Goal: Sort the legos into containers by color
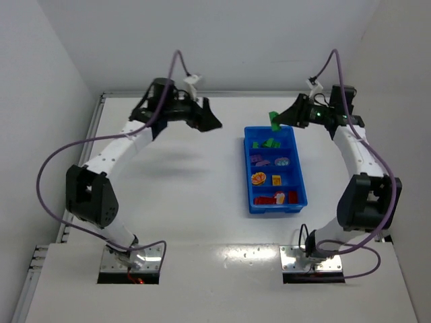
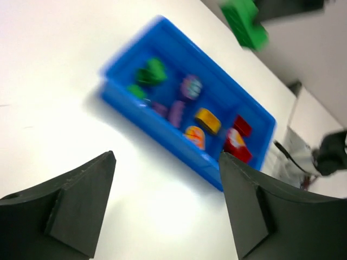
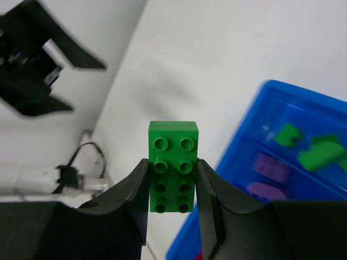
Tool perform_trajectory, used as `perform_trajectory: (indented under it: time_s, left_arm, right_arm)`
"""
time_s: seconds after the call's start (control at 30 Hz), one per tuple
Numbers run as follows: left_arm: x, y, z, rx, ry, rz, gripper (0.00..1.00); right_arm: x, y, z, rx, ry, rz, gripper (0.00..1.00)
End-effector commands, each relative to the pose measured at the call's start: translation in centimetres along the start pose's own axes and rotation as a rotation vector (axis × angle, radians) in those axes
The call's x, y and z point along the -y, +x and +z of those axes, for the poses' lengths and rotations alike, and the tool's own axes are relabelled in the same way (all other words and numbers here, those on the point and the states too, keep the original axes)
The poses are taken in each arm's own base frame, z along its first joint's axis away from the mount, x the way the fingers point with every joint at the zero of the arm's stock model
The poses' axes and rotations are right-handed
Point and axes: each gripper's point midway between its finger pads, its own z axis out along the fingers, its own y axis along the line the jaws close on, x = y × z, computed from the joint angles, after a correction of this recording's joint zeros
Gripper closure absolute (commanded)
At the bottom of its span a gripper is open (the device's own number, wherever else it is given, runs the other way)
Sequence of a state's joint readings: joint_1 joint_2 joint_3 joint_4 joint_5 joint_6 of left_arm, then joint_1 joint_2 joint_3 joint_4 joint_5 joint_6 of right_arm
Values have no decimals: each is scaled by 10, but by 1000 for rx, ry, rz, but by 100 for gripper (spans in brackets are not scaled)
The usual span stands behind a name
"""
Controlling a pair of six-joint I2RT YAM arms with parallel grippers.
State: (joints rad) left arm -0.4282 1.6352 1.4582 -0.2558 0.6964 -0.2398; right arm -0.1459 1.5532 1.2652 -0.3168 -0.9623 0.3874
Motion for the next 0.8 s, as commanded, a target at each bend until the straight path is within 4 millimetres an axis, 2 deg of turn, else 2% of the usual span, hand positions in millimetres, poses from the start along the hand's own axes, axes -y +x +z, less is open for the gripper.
perform_trajectory:
  time_s: [0.0, 0.03, 0.07, 0.1, 0.13, 0.17, 0.23, 0.3, 0.33, 0.37, 0.4, 0.47, 0.7, 0.73, 0.77]
  left_arm:
    - [0, -20, -34, 65, 92, -49, 16]
    - [-4, -11, -37, 49, 115, -72, 16]
    - [-10, -11, -44, 57, 126, -91, 16]
    - [-5, -10, -48, 58, 180, -91, 16]
    - [-4, -5, -49, 54, 209, -107, 16]
    - [8, -8, -52, 56, 277, -105, 16]
    - [12, -5, -52, 45, 322, -125, 16]
    - [18, -8, -53, 60, 365, -136, 16]
    - [19, -10, -53, 67, 369, -144, 16]
    - [19, -7, -52, 64, 371, -173, 16]
    - [17, -12, -55, 80, 376, -156, 16]
    - [16, -9, -54, 79, 375, -158, 16]
    - [10, -8, -47, 75, 389, -193, 16]
    - [10, -13, -47, 90, 381, -177, 16]
    - [6, -12, -44, 89, 372, -186, 16]
  right_arm:
    - [-53, -13, 23, -34, -259, -37, 100]
    - [-63, -18, 29, -36, -300, -67, 100]
    - [-79, -12, 38, -78, -361, -50, 100]
    - [-78, -7, 48, -106, -388, -30, 100]
    - [-87, -10, 53, -119, -421, -37, 100]
    - [-102, -7, 59, -152, -481, -25, 100]
    - [-106, -5, 73, -184, -524, 1, 100]
    - [-123, -7, 81, -207, -584, -13, 100]
    - [-121, -5, 89, -218, -590, -4, 100]
    - [-128, -2, 94, -233, -605, -11, 100]
    - [-129, -5, 96, -228, -608, -20, 100]
    - [-135, 4, 104, -253, -627, -22, 100]
    - [-151, 15, 113, -282, -662, -38, 100]
    - [-155, 17, 114, -284, -671, -48, 100]
    - [-152, 19, 117, -289, -668, -40, 100]
